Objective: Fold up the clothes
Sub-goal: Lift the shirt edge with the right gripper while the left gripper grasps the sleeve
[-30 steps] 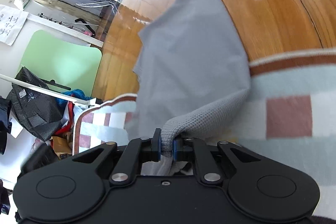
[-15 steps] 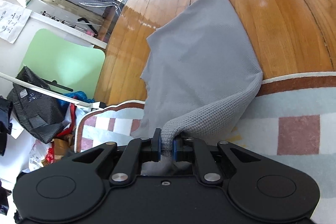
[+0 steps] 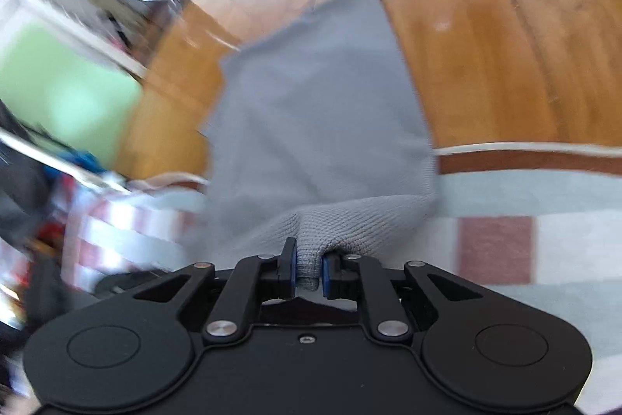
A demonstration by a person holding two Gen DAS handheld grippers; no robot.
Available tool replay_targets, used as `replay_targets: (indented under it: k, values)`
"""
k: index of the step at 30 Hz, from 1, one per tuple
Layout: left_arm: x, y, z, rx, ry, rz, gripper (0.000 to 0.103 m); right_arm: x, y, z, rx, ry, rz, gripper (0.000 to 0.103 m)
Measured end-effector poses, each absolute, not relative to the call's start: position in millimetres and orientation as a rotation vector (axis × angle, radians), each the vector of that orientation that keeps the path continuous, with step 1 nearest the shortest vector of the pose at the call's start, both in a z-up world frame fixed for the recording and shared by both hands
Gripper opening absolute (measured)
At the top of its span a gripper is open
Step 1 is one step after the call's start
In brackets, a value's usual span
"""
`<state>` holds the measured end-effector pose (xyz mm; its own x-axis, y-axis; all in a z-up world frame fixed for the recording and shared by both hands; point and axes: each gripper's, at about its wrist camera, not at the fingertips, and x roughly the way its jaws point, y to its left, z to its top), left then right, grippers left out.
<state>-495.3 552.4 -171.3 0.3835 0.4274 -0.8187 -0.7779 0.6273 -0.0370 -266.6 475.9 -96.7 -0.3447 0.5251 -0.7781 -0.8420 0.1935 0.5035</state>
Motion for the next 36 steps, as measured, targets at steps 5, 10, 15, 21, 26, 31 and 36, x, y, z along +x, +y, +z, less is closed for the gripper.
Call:
replay_targets:
  k: [5,10,15,21,26,31,36]
  values:
    - [-490,553,-172,-0.445,0.877,0.806,0.008,-264,471,-108,-0.300,1.322,1.458,0.058]
    - [-495,554,-172,-0.461,0.862,0.802,0.008,-248,470,-140,-0.100,1.540,1.413,0.071]
    - [-499,555,-172,-0.469,0.857,0.809,0.008,-245,482,-155,-0.054,1.647,1.378,0.014]
    - [-499,550,-175,-0.434,0.900,0.841,0.042,-259,483,-102,-0.091,1.393,1.511,0.012]
    - [-494,551,-186,-0.291,1.019,0.928,0.067,-263,484,-77,-0.050,1.306,1.594,0.012]
    - [-518,554,-160,-0.301,0.904,0.975,0.013,-261,474,-79,-0.035,1.276,1.626,0.012]
    - [-534,528,-132,-0.286,0.875,0.980,0.009,-262,456,-76,-0.035,1.259,1.756,0.012]
